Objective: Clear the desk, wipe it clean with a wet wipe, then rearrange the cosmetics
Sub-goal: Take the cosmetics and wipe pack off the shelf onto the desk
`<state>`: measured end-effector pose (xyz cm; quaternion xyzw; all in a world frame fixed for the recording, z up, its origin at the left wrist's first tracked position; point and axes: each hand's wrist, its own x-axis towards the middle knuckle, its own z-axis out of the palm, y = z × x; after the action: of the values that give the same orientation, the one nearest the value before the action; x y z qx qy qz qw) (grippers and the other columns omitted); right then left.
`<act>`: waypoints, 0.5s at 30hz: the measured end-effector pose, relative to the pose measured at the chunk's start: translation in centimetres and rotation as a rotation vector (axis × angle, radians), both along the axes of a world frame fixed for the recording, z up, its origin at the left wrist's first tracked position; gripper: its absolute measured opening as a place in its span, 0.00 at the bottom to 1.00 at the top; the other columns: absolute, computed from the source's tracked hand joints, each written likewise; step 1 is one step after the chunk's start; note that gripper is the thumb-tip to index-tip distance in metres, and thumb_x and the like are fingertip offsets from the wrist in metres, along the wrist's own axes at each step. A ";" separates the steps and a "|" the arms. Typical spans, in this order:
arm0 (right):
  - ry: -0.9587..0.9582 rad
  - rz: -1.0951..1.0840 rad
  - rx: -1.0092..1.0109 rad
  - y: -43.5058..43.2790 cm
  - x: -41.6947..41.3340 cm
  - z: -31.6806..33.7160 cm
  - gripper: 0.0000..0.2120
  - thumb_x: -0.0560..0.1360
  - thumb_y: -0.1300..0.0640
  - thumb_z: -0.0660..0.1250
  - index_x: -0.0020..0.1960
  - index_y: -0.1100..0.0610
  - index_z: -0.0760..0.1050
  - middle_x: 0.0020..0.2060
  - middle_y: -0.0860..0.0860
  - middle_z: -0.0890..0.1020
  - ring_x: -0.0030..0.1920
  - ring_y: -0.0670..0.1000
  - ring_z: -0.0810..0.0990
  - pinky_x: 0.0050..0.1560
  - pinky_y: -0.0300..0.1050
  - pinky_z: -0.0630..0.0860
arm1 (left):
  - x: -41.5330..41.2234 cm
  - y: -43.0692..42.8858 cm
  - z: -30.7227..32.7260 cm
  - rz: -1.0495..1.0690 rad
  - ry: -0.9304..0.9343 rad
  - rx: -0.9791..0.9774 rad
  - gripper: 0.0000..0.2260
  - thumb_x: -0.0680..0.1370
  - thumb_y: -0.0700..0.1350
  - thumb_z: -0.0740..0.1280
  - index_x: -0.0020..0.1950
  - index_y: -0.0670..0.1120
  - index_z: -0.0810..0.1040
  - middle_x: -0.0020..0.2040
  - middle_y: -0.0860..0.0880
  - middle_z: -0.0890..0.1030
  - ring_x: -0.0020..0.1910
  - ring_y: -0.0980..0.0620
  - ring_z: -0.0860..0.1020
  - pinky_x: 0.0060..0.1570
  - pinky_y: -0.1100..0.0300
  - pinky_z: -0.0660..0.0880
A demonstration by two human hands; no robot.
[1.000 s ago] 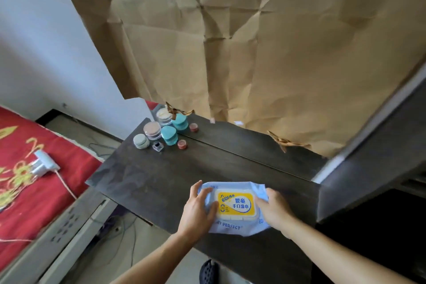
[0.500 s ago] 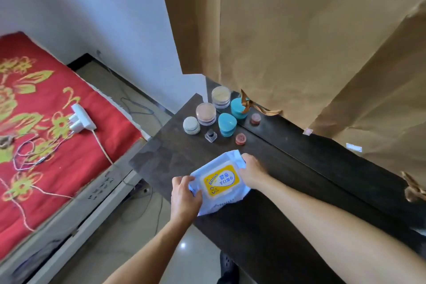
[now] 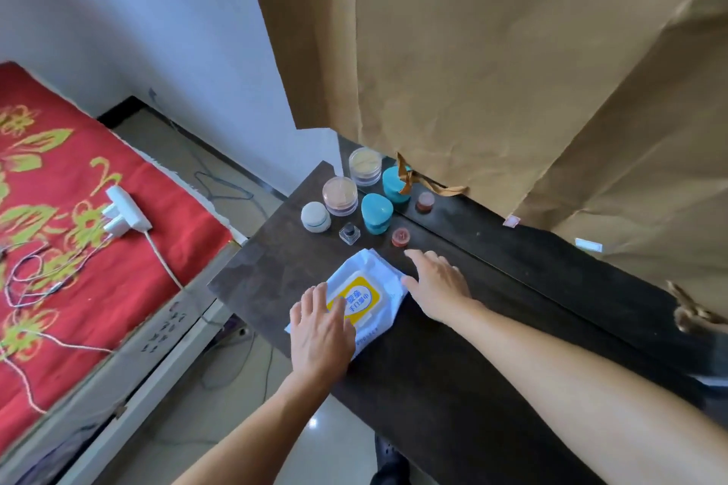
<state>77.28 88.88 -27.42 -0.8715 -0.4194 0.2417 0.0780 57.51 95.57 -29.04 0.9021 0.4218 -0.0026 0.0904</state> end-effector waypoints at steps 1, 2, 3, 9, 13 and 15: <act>0.010 -0.025 0.041 -1.6 0.3 0.5 0.22 0.79 0.49 0.59 0.72 0.49 0.61 0.63 0.52 0.72 0.63 0.55 0.71 0.60 0.51 0.70 | 1.0 -0.7 0.9 -0.051 -0.027 -0.005 0.10 0.66 0.45 0.74 0.45 0.46 0.80 0.51 0.45 0.79 0.49 0.41 0.77 0.46 0.50 0.74; 0.018 -0.043 0.072 -3.3 0.6 0.9 0.22 0.79 0.49 0.59 0.71 0.49 0.63 0.62 0.52 0.73 0.63 0.55 0.71 0.58 0.51 0.71 | 1.9 -1.6 1.8 -0.086 -0.060 -0.031 0.08 0.70 0.46 0.70 0.47 0.46 0.79 0.50 0.46 0.78 0.49 0.43 0.76 0.46 0.51 0.73; 0.019 -0.058 0.102 -5.2 0.9 1.2 0.21 0.78 0.49 0.60 0.70 0.50 0.64 0.61 0.51 0.74 0.62 0.55 0.72 0.56 0.49 0.71 | 2.8 -2.6 2.5 -0.111 -0.077 -0.074 0.07 0.74 0.46 0.66 0.49 0.46 0.78 0.50 0.48 0.78 0.49 0.43 0.76 0.46 0.52 0.72; -0.079 -0.115 0.210 -18.1 1.2 3.4 0.19 0.78 0.50 0.62 0.67 0.50 0.67 0.59 0.49 0.76 0.59 0.53 0.76 0.51 0.47 0.73 | 6.5 -10.6 5.3 -0.314 -0.180 -0.080 0.07 0.76 0.46 0.60 0.42 0.45 0.73 0.43 0.47 0.78 0.44 0.43 0.78 0.35 0.52 0.68; -0.144 -0.130 0.283 -27.5 0.2 4.8 0.18 0.77 0.51 0.63 0.66 0.51 0.69 0.56 0.50 0.77 0.56 0.54 0.78 0.48 0.49 0.76 | 7.1 -18.2 7.2 -0.406 -0.222 -0.047 0.06 0.77 0.47 0.60 0.41 0.47 0.69 0.44 0.48 0.77 0.45 0.45 0.77 0.35 0.54 0.67; -0.163 -0.158 0.328 -32.0 -0.4 5.4 0.18 0.76 0.51 0.64 0.65 0.50 0.70 0.56 0.50 0.78 0.56 0.53 0.78 0.49 0.50 0.77 | 7.4 -22.4 7.8 -0.440 -0.242 -0.050 0.06 0.76 0.47 0.61 0.42 0.46 0.71 0.43 0.48 0.77 0.45 0.45 0.77 0.37 0.54 0.71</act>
<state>76.85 56.85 -22.02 -0.8941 -0.3882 0.0920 0.2035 64.89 73.20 -21.24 0.9635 0.2013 0.0754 0.1597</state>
